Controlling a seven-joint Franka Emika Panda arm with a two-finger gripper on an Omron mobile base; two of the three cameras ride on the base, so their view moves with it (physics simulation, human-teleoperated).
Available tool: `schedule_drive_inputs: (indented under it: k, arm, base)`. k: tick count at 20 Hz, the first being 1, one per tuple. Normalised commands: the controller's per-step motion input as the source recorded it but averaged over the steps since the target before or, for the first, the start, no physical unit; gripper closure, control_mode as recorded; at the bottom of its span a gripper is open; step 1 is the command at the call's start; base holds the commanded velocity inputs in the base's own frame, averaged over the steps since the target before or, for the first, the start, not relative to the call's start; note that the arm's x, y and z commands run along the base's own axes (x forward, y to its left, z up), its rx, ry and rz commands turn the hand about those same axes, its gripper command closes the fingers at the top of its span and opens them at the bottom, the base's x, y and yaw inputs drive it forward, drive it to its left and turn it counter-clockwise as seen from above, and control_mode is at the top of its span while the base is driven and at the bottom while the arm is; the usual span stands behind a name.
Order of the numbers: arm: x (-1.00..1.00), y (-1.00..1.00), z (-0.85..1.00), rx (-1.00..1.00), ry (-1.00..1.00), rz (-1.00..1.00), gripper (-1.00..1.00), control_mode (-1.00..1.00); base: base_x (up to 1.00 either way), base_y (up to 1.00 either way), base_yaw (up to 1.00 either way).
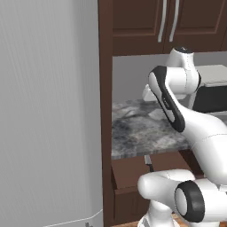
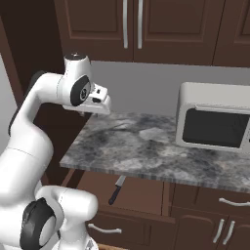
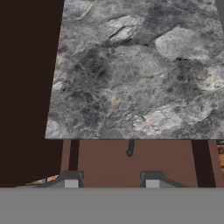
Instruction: Pick up the knife from the drawer and place it on the cutting board. Then place the meat from the plate to the cutting board.
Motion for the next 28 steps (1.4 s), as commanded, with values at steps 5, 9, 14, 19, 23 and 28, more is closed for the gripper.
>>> schedule_drive_inputs:
  k: [5,9,14,19,23,28]
  arm:
    - [-0.39,0.02,0.04,0.00,-0.15,0.00,-1.00,-1.00]
    - [-0.68,0.02,0.04,-0.01,-0.28,0.00,-1.00,-1.00]
    - [-0.86,0.01,0.01,-0.05,-0.22,0.00,-1.00,-1.00]
    - [-0.68,0.00,-0.05,0.00,0.01,0.00,-1.00,-1.00]
    - [-0.54,0.00,-0.04,0.00,0.03,0.00,-1.00,-1.00]
    - [-0.22,0.00,0.00,0.00,0.21,-0.03,-1.00,-1.00]
  base:
    - [0.00,0.00,0.00]
    - [0.00,0.00,0.00]
    - [0.00,0.00,0.00]
    - [0.00,0.00,0.00]
    - [0.00,0.00,0.00]
    - [0.00,0.00,0.00]
